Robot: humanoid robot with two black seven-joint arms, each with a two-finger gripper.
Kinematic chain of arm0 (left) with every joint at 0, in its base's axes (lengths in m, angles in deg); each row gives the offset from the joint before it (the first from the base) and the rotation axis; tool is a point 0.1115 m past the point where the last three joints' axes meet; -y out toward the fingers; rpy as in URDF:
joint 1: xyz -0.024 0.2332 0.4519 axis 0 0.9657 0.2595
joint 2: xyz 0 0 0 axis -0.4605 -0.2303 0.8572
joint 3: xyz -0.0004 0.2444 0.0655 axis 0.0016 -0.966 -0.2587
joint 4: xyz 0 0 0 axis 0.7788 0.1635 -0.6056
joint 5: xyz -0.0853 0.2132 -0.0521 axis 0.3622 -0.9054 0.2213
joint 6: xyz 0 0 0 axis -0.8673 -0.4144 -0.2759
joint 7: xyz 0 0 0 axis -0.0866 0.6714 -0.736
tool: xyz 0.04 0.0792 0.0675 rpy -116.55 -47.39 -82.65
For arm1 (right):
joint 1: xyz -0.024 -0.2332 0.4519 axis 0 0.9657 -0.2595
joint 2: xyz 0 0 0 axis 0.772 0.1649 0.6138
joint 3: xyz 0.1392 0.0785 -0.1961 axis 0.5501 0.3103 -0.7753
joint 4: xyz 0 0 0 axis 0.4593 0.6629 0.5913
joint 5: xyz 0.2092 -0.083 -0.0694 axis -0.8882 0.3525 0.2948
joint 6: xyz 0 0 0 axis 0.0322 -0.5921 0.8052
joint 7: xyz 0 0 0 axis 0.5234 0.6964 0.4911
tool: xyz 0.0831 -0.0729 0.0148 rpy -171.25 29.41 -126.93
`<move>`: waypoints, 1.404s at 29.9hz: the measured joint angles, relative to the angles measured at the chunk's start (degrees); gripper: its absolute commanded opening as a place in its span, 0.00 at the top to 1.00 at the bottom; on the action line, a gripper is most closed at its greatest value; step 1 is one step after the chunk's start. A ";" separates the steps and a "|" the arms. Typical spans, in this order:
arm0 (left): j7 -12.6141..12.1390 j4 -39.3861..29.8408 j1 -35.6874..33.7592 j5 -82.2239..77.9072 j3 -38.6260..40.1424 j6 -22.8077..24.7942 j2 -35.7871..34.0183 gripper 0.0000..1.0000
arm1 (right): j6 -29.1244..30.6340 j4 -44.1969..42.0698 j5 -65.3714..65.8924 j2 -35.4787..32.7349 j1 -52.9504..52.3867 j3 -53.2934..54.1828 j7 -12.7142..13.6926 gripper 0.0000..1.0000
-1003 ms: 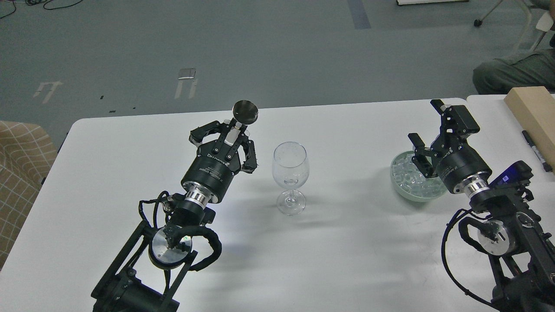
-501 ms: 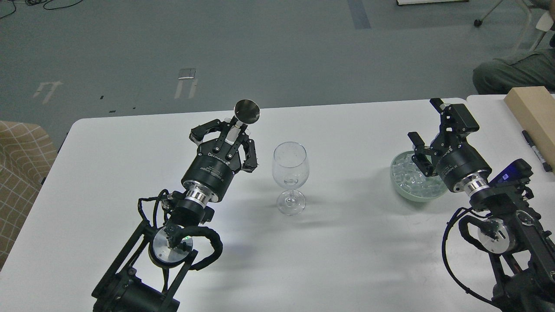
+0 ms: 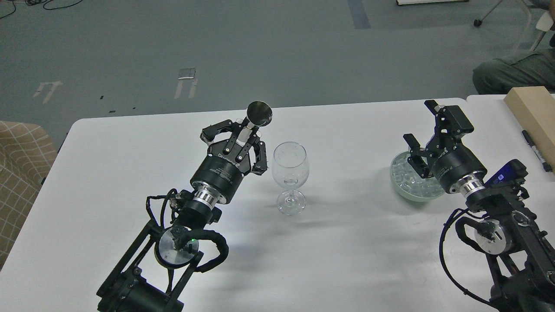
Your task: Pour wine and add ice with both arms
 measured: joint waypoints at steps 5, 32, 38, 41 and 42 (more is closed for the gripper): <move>0.03 0.10 0.04 -1.35 -0.27 0.00 0.00 0.91 | 0.00 -0.04 0.33 0.08 0.00 -0.02 0.00 0.00; 0.40 0.10 -0.12 -6.10 -1.05 0.00 0.00 0.91 | -0.06 0.02 0.26 -0.14 0.04 -0.02 0.00 0.00; 0.56 0.10 -0.21 -7.00 -1.08 0.08 0.00 0.91 | 0.00 -0.04 0.26 -0.18 0.02 -0.02 0.00 0.00; 0.57 0.10 -0.21 -7.57 -1.13 0.09 0.00 0.91 | 0.00 -0.06 0.26 -0.18 -0.04 -0.02 0.00 0.00; 0.57 0.10 -0.21 -7.64 -1.15 0.09 0.00 0.91 | 0.00 -0.07 0.26 -0.18 -0.05 -0.02 0.00 0.00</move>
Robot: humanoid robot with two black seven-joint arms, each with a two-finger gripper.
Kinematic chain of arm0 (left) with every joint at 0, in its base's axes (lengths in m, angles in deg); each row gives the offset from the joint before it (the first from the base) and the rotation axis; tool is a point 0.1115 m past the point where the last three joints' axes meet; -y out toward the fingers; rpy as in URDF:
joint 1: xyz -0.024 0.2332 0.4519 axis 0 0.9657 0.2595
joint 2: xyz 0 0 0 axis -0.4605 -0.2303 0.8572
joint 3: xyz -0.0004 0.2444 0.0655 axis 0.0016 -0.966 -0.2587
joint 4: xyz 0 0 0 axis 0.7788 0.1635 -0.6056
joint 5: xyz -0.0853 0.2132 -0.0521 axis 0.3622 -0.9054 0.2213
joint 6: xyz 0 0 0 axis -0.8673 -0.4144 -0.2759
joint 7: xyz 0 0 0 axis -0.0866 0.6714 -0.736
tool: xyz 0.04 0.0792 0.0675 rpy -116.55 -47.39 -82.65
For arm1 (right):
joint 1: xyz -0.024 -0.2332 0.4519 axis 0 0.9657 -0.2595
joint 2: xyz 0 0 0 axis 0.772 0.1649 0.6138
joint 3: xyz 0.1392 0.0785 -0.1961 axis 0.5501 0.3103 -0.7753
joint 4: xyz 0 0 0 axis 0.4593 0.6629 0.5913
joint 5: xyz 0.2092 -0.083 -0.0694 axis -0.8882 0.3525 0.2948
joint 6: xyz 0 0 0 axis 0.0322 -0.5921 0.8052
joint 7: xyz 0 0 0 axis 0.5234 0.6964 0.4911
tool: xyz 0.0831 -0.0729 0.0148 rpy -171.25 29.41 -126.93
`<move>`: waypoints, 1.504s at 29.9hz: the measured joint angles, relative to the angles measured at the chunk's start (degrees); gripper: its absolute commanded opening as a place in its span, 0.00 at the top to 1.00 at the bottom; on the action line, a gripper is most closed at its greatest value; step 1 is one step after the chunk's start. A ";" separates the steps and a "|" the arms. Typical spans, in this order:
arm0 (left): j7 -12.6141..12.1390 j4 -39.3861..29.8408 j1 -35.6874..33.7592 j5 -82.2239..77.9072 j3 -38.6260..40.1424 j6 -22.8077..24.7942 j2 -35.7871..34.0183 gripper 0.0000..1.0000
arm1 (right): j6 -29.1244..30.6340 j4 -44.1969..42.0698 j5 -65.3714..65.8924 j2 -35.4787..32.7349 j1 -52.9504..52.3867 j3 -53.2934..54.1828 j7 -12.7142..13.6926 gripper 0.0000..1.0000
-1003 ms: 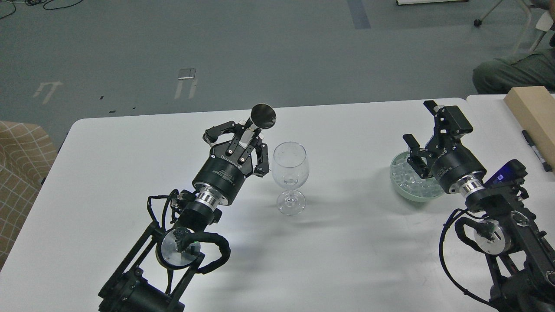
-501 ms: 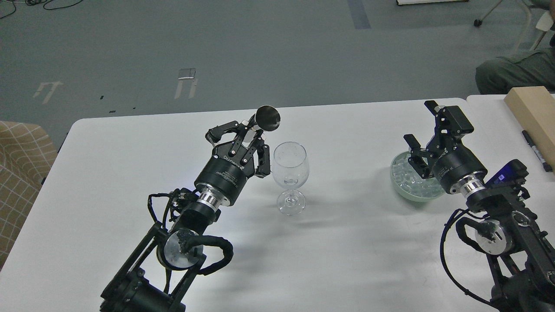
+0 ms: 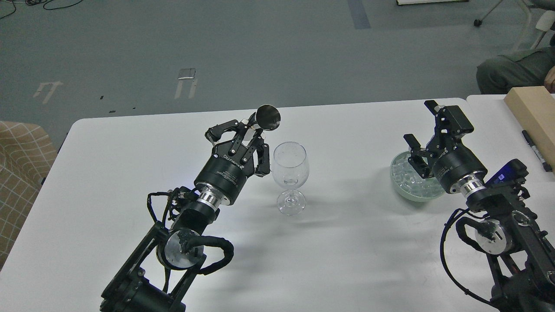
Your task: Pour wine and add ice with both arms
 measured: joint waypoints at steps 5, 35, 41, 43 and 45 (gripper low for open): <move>0.01 0.00 -0.33 -0.10 -0.02 0.06 0.00 0.90 | 0.00 0.00 0.00 0.00 -0.01 0.00 0.00 0.00; 0.19 1.58 -1.26 -4.20 -0.29 2.72 0.00 0.90 | 0.09 0.06 0.00 -0.08 -0.11 0.00 0.00 0.00; 0.27 1.58 -1.58 -4.63 -0.34 2.85 0.00 0.90 | 0.09 0.00 0.00 -0.16 -0.18 0.00 0.00 0.00; 0.28 1.58 -1.69 -4.96 -0.38 2.93 0.00 0.90 | 0.09 0.00 0.00 -0.17 -0.20 0.00 0.00 0.00; 0.28 1.49 -1.71 -5.65 -0.44 3.01 0.00 0.90 | 0.09 -0.01 0.00 -0.18 -0.35 0.00 0.00 0.00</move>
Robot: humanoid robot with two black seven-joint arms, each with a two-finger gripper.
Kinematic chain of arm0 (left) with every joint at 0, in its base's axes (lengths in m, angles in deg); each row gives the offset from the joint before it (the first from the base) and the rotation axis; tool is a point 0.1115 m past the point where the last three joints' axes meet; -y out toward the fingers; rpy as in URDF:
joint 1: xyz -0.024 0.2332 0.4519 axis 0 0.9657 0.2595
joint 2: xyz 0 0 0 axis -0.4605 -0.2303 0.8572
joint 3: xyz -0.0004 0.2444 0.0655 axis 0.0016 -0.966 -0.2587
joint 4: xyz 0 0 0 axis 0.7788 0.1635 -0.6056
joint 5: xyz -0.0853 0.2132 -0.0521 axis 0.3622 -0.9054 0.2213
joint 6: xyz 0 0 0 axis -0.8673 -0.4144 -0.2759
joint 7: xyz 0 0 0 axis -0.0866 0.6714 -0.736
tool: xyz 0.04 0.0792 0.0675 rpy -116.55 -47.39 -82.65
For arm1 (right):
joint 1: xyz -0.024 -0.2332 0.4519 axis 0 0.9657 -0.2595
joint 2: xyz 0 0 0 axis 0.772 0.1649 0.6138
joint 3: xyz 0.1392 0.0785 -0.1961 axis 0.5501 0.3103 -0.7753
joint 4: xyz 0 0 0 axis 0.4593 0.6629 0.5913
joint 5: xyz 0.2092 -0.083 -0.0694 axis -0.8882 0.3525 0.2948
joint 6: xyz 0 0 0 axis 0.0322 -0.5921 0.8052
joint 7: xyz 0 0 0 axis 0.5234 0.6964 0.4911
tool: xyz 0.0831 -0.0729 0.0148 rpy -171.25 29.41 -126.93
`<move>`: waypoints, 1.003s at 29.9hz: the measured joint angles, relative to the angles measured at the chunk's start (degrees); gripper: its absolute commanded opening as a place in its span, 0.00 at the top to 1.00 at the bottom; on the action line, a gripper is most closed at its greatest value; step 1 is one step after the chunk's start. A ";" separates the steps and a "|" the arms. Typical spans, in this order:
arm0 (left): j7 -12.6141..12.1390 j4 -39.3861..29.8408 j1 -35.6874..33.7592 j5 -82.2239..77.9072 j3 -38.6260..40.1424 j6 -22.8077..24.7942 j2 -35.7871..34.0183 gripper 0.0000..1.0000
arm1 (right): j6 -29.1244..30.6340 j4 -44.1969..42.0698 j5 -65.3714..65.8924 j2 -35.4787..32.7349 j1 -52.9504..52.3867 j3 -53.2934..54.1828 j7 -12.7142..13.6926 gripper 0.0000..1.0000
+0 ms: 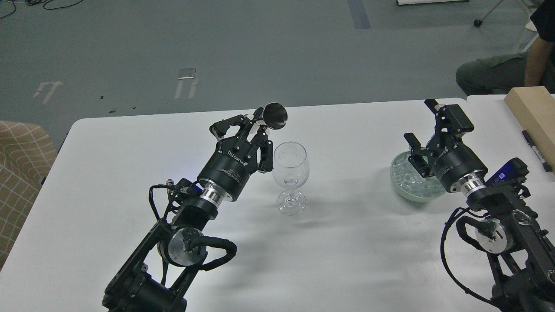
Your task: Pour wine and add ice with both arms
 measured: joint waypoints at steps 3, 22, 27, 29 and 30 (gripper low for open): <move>0.20 -0.14 0.00 -1.51 -0.08 0.63 0.00 0.90 | 0.00 0.00 0.01 0.00 -0.15 0.00 0.00 0.00; 1.58 1.97 -0.19 -6.48 0.01 2.52 0.00 0.90 | 0.00 -0.01 0.01 0.00 -0.18 0.00 0.00 0.00; 2.37 2.57 -0.63 -6.54 -0.08 2.60 0.00 0.90 | 0.00 -0.01 0.00 -0.16 -0.13 0.00 0.00 0.00; 2.50 2.59 -0.65 -6.56 -0.10 2.65 0.00 0.90 | 0.00 -0.04 0.00 -0.22 -0.12 0.00 0.00 0.00; 2.56 2.58 -0.68 -6.57 -0.10 2.67 0.00 0.90 | 0.00 -0.07 -0.01 -0.24 -0.11 0.00 0.00 0.00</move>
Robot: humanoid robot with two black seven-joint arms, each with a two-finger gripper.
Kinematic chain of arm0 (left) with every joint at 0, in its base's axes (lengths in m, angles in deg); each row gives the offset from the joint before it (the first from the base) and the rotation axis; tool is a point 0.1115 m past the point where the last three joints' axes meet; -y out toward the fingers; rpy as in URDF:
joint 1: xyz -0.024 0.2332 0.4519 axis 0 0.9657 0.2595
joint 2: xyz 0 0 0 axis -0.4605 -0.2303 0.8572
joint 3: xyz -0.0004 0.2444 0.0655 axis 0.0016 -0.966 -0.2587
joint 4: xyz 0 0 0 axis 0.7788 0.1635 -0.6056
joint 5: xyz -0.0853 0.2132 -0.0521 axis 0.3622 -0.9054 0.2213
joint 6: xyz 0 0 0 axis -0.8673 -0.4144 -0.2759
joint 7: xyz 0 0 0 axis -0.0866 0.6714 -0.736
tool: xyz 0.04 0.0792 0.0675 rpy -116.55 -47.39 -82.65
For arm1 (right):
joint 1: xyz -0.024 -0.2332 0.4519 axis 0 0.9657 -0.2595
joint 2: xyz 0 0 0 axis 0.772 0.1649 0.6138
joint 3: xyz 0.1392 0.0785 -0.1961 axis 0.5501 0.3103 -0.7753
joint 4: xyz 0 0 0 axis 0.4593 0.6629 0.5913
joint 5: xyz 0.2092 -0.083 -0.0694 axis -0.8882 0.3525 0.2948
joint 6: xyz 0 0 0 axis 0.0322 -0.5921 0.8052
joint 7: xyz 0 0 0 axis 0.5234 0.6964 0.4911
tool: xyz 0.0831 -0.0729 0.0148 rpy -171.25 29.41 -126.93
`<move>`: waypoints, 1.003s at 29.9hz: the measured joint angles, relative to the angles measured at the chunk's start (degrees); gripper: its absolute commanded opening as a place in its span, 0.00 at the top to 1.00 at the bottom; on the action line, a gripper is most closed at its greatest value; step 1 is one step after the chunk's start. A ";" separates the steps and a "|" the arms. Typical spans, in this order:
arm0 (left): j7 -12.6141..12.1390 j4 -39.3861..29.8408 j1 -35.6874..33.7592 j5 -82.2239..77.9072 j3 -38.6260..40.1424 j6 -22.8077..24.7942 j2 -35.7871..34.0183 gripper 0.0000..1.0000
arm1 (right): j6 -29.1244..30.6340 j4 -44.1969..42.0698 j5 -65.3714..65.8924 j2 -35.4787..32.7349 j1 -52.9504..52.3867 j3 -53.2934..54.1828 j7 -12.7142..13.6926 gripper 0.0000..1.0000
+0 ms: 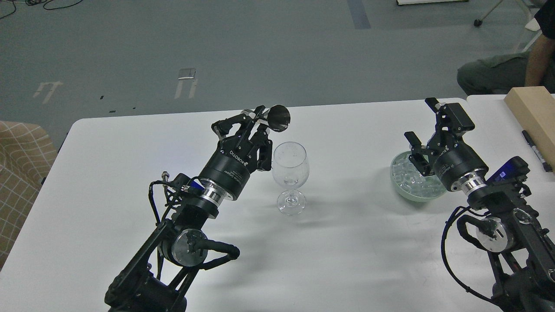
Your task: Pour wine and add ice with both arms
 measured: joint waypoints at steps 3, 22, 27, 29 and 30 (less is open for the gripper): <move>0.06 0.00 -0.15 -0.07 0.00 0.08 0.00 0.90 | 0.00 -0.03 0.00 -0.01 -0.01 0.00 0.00 0.00; 1.30 -0.43 -0.42 -4.40 -0.02 2.30 0.00 0.90 | 0.00 -0.17 -0.09 -0.16 -0.07 0.08 0.00 0.00; 1.38 -0.16 -0.49 -5.57 0.15 2.31 0.00 0.90 | 0.00 0.04 -0.15 -0.12 -0.07 0.08 0.00 0.00; 1.42 -0.05 -0.74 -5.71 0.21 2.30 0.00 0.90 | 0.00 0.15 -0.17 -0.12 -0.11 0.09 0.00 0.00; 1.46 -0.01 -0.93 -5.74 0.21 2.28 0.00 0.90 | 0.00 0.22 -0.19 -0.11 -0.13 0.09 0.00 0.00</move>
